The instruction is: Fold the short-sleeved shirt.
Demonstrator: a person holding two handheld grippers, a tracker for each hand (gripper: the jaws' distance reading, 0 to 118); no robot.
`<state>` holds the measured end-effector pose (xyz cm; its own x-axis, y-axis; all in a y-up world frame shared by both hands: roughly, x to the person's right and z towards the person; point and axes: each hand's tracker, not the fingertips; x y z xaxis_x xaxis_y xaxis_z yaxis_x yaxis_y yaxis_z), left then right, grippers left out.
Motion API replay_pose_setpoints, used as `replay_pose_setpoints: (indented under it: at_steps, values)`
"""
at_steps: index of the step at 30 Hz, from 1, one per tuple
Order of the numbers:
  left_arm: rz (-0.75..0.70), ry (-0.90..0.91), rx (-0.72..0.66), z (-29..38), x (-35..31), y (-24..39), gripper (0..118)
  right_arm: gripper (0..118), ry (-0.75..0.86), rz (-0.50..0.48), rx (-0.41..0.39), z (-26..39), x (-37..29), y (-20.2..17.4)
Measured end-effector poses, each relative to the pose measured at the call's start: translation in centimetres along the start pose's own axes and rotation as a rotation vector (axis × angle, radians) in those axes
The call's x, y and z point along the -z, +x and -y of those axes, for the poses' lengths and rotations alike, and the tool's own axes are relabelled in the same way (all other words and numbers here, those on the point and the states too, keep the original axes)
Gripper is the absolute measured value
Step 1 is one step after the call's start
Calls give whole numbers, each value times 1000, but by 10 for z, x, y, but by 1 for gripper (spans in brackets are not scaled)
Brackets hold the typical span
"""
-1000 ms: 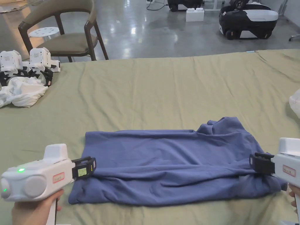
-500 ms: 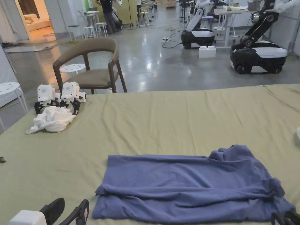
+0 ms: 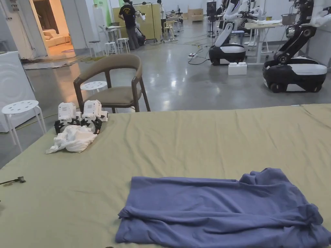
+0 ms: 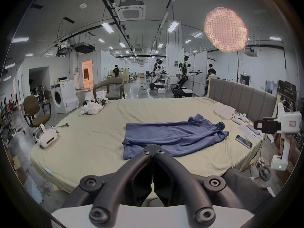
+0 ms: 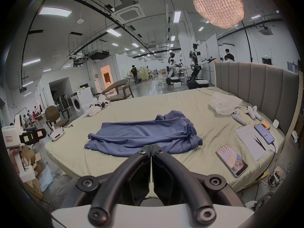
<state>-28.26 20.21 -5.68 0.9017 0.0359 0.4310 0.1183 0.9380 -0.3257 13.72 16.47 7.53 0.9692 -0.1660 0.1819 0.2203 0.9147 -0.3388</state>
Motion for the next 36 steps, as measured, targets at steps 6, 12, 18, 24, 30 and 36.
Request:
replay_pose_setpoints:
  at_steps: [6, 12, 18, 24, 30, 36]
  values:
    - [30, -93, -208, 12, 75, -42, 10, 0, -43, -10, 17, 10, 13, 2]
    - [-6, -191, -280, 38, 181, -77, 63, 0, -135, 14, 47, 29, 30, 18]
    - [-93, -400, -216, 68, 280, -102, 60, 0, -231, 77, 43, 47, 44, 38]
    - [-90, -420, -172, 77, 302, -95, 18, 0, -292, 111, 84, 55, 59, 52]
    - [-89, -485, -85, 80, 315, -80, 8, 14, -288, 102, 80, 40, 125, 75]
    - [-73, -500, -115, 75, 315, -86, 8, 80, -261, 240, 273, 31, 234, 132]
